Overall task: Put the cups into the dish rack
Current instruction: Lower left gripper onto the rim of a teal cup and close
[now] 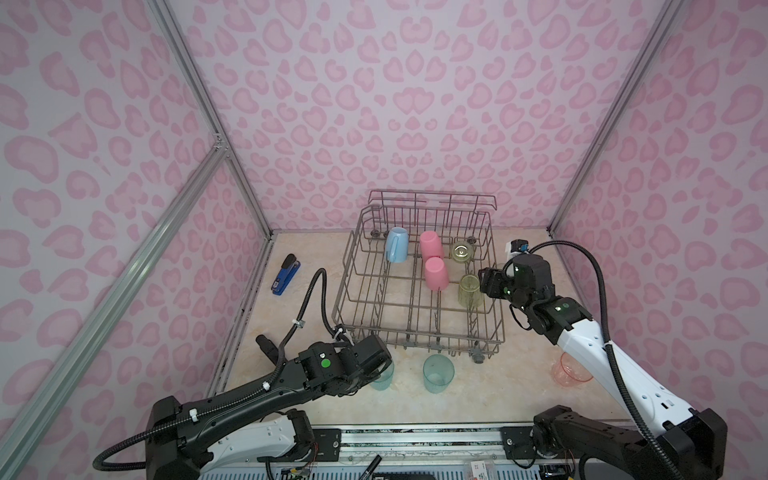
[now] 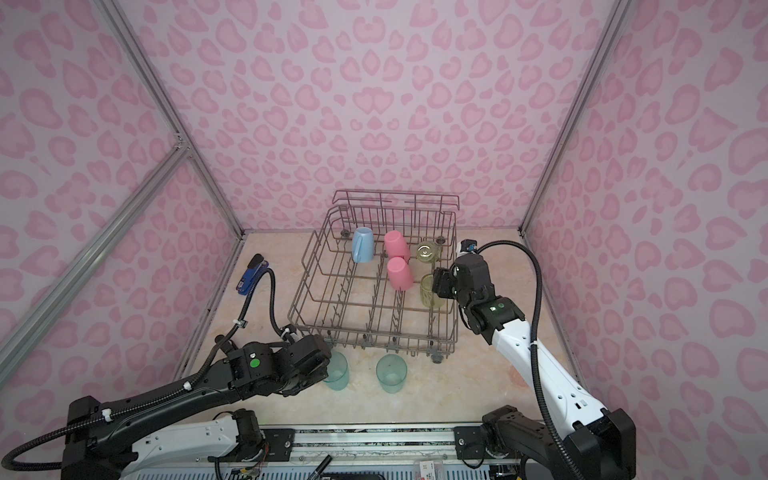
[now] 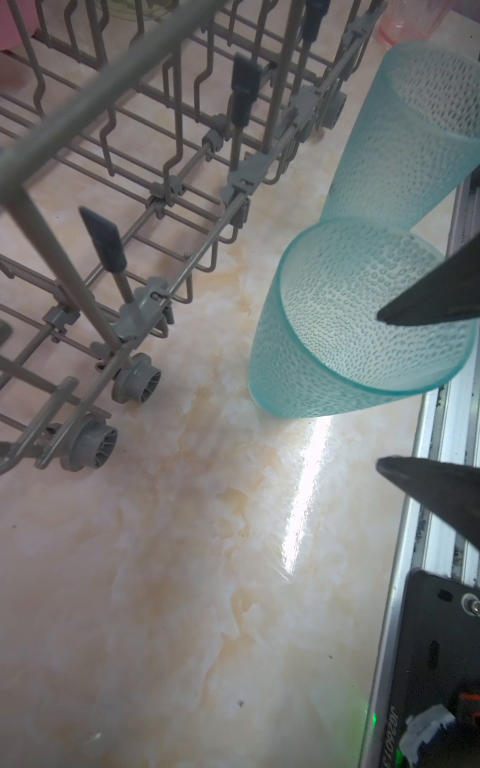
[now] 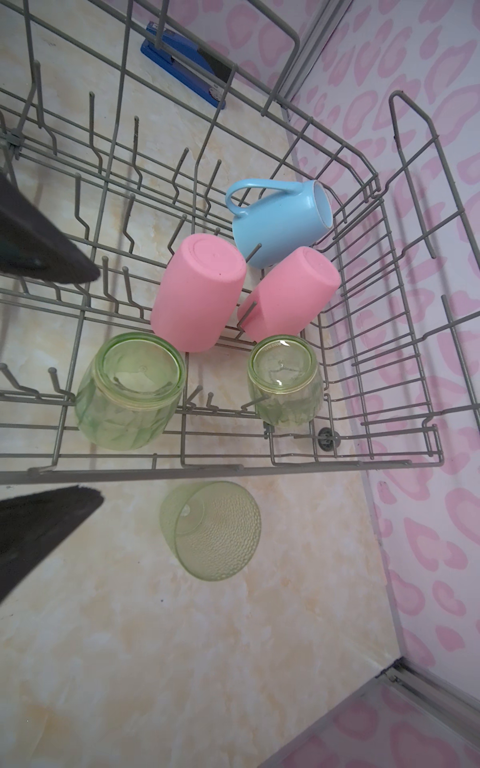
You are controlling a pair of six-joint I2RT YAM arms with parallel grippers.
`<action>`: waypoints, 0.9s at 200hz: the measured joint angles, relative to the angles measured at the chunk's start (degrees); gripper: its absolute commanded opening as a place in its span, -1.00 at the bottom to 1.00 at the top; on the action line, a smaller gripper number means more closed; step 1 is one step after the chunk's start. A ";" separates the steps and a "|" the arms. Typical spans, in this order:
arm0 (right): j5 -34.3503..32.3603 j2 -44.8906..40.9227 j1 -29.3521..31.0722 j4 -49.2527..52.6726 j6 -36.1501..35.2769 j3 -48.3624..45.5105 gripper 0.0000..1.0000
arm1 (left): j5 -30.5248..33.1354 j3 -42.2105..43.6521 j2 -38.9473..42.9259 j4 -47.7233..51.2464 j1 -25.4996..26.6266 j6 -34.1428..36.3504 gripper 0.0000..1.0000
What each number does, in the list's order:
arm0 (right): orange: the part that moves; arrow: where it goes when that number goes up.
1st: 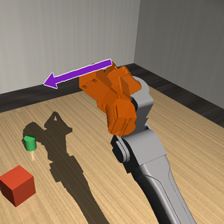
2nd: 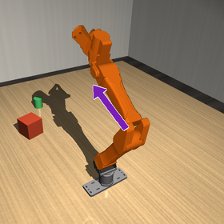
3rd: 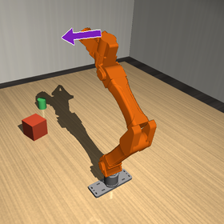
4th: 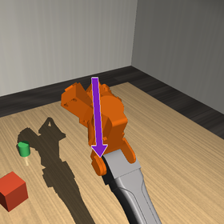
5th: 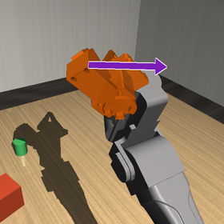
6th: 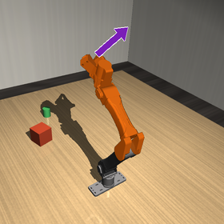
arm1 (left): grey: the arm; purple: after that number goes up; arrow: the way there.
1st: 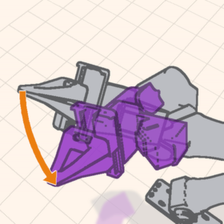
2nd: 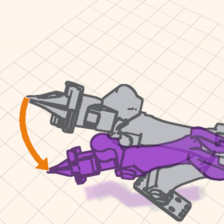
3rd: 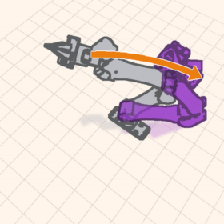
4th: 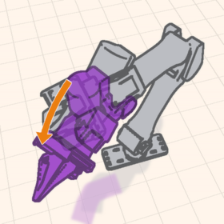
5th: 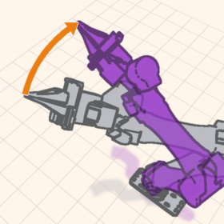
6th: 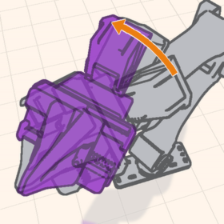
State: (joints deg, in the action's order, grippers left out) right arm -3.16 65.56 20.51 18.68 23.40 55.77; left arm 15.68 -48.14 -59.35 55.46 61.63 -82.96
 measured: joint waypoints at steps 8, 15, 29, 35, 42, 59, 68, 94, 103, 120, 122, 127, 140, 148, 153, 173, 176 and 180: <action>0.02 0.00 0.00 -0.07 0.15 -0.09 0.53 | 0.13 0.24 -0.22 -0.13 0.15 -0.13 -0.06; 0.04 0.00 0.00 -0.13 0.15 -0.15 0.53 | 0.37 0.42 -0.42 -0.20 0.26 -0.22 -0.09; 0.17 0.00 0.00 -0.37 0.15 -0.17 0.53 | 0.83 0.63 -0.68 -0.26 0.37 -0.46 -0.18; 0.20 0.00 0.00 -0.39 0.15 -0.20 0.53 | 0.92 0.76 -0.76 -0.31 0.42 -0.57 -0.21; 0.20 0.00 0.00 -0.37 0.17 -0.22 0.53 | 1.16 0.94 -0.85 -0.28 0.52 -0.61 -0.22; 0.20 0.00 0.00 -0.39 0.17 -0.26 0.53 | 1.33 1.60 -0.92 -0.37 0.59 -0.96 -0.25; 0.20 0.00 0.00 -0.42 0.20 -0.28 0.53 | 1.46 1.95 -0.94 -0.37 0.59 -1.01 -0.25; 0.22 0.00 0.00 -0.70 0.39 -0.66 0.53 | 2.10 2.47 -1.05 -0.46 0.59 -1.25 -0.35; 0.22 0.00 0.00 -0.70 0.39 -0.72 0.53 | 2.29 2.47 -1.22 -0.61 0.59 -1.18 -0.35; 0.22 0.00 0.00 -0.74 0.39 -0.74 0.53 | 2.60 2.47 -1.73 -1.07 0.59 -1.14 -0.41; 0.22 0.00 0.00 -0.74 0.39 -0.74 0.53 | 2.62 2.47 -1.75 -1.11 0.59 -1.14 -0.42; 0.22 0.00 0.00 -0.76 0.39 -0.74 0.53 | 2.73 2.47 -1.90 -1.31 0.59 -1.09 -0.45; 0.24 0.00 0.00 -0.76 0.39 -0.74 0.54 | 2.93 2.47 -2.12 -1.55 0.59 -0.92 -0.50; 0.26 0.00 0.00 -0.81 0.39 -0.76 0.54 | 3.15 2.47 -2.14 -1.57 0.59 -0.90 -0.53; 0.39 0.00 0.00 -0.87 0.39 -0.81 0.54 | 3.37 2.47 -2.14 -1.55 0.59 -0.90 -0.55; 0.70 0.02 0.00 -1.03 0.39 -0.94 0.54 | 3.87 2.47 -2.14 -1.60 0.59 -0.74 -0.60; 0.70 0.04 0.00 -1.03 0.39 -0.94 0.54 | 3.91 2.47 -2.14 -1.60 0.59 -0.72 -0.61; 0.72 0.04 0.00 -1.05 0.39 -0.94 0.54 | 4.00 2.47 -2.14 -1.62 0.59 -0.72 -0.62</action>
State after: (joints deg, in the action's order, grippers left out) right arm -2.44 65.60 20.51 17.63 23.79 54.83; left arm 19.68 -45.67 -61.49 53.84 62.22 -83.68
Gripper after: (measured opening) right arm 0.769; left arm 0.208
